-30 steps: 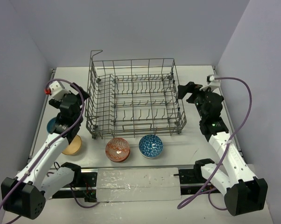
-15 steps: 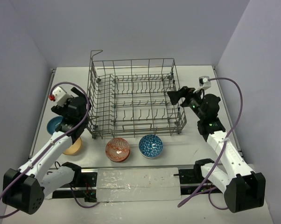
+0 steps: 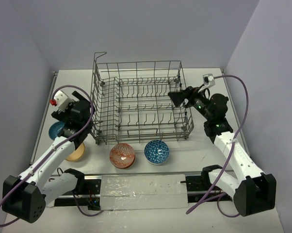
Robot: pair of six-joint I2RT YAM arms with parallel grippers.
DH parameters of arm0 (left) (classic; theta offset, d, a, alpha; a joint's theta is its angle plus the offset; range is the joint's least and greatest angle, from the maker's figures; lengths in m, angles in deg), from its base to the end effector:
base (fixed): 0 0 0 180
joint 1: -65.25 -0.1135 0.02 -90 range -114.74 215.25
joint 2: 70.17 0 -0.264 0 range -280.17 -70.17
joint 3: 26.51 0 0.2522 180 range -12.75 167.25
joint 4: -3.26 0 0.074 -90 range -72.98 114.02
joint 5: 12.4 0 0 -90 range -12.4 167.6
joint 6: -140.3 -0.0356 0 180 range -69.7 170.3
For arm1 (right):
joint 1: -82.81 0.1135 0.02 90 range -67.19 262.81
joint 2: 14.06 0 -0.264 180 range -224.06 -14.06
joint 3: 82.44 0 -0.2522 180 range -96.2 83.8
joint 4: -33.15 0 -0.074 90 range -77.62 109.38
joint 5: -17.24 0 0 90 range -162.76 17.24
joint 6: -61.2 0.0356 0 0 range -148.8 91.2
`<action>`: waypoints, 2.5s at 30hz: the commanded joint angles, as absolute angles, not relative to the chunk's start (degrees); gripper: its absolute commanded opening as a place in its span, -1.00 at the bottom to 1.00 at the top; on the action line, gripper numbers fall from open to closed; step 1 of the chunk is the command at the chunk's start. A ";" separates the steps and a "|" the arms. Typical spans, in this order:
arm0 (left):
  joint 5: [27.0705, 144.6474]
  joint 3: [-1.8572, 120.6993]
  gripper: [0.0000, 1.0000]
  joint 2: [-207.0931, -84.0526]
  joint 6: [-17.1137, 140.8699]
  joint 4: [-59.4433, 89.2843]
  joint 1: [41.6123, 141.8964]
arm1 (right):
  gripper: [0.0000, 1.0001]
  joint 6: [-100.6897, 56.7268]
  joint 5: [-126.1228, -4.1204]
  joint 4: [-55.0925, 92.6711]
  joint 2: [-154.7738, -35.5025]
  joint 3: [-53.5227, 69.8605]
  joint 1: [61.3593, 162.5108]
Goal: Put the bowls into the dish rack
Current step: Pick up the bowl from the bowl.
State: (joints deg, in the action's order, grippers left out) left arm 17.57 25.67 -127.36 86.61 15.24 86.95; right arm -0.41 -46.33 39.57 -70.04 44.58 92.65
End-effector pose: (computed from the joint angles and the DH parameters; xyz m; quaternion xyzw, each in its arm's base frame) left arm 0.2121 -0.0512 0.2865 -0.3837 0.6525 0.1019 0.6455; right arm 0.2238 0.0549 0.3254 -0.0566 0.6856 0.3802 0.6182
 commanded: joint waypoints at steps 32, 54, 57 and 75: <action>45.51 47.64 0.90 -128.79 75.70 52.71 70.18 | 0.95 -8.93 -54.83 28.44 -66.44 39.42 95.11; 51.41 41.66 0.72 -135.47 77.98 51.39 68.24 | 0.94 -8.49 -57.38 26.94 -68.81 39.15 95.20; 51.05 41.13 0.72 -136.79 78.42 50.78 67.80 | 0.94 -8.49 -57.47 26.85 -69.25 39.07 95.20; 55.18 39.02 0.59 -142.41 78.16 47.87 65.78 | 0.93 -8.58 -58.44 25.80 -71.18 38.36 95.11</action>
State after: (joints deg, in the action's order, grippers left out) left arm 54.00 39.06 -142.11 78.00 49.71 66.31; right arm -8.70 -57.39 24.55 -71.14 39.58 95.26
